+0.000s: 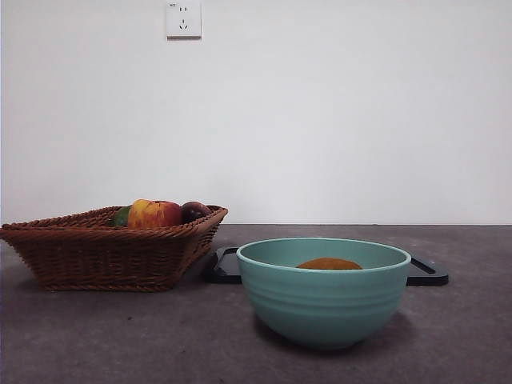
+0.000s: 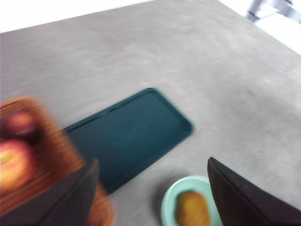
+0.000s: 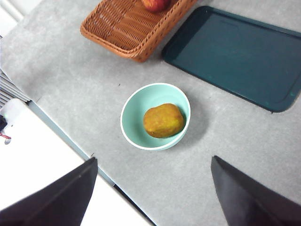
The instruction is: Pick up the wifruite, put it on the bowl, pick up the plate, put it on desk
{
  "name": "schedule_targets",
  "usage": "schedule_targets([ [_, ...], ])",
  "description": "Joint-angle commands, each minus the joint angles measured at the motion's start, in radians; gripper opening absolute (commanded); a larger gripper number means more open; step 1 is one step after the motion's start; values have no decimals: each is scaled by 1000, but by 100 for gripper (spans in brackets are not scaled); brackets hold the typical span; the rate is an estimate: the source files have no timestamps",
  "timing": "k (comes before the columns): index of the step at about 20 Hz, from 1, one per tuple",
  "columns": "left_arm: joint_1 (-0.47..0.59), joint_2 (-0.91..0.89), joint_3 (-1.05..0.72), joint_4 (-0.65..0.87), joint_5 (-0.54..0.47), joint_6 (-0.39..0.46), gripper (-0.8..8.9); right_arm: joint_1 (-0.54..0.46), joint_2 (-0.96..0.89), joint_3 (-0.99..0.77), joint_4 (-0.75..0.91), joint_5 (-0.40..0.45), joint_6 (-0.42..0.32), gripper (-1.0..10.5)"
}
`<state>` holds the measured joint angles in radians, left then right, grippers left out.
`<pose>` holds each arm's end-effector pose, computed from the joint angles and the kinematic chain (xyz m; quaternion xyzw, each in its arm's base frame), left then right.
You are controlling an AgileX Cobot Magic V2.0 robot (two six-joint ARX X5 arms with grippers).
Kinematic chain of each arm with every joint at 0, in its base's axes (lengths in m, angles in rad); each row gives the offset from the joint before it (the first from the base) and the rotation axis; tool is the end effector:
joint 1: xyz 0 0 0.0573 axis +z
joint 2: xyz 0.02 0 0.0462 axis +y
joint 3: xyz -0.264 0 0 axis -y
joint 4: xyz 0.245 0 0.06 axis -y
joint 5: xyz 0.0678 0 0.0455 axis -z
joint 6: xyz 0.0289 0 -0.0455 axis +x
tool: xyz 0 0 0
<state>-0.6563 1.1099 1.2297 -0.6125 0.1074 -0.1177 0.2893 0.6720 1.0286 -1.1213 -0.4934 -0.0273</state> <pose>0.1753 -0.1390 0.3831 0.0130 0.2556 -0.3470 0.9023 0.0817 0.0386 0.3450 0.0263 0.3663 0.3589 0.8581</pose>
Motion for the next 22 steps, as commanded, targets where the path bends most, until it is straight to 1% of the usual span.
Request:
schedule_targets([
  [1, 45, -40, 16, -60, 10, 14, 375, 5, 7, 20, 21, 3, 0, 386],
  [2, 64, -61, 10, -88, 15, 24, 375, 5, 7, 20, 27, 3, 0, 386],
  [4, 95, -113, -32, -121, 86, 28, 375, 5, 7, 20, 33, 4, 0, 386],
  [7, 108, -193, -156, -124, 164, 27, 375, 5, 21, 20, 37, 4, 0, 386],
  [9, 108, -237, -250, -127, 275, 27, 375, 5, 35, 20, 37, 4, 0, 386],
  [11, 106, -263, -322, -136, 417, 36, 375, 5, 50, 20, 37, 4, 0, 386],
  [12, 106, -268, -344, -138, 472, 36, 375, 5, 60, 20, 37, 4, 0, 386],
  [13, 106, -268, -354, -148, 503, 40, 375, 5, 68, 20, 37, 3, 0, 386],
  [15, 105, -268, -354, -170, 514, 51, 375, 5, 84, 20, 37, 3, 0, 386],
  [22, 105, -268, -354, -167, 514, 55, 375, 5, 116, 19, 36, 3, 2, 385],
])
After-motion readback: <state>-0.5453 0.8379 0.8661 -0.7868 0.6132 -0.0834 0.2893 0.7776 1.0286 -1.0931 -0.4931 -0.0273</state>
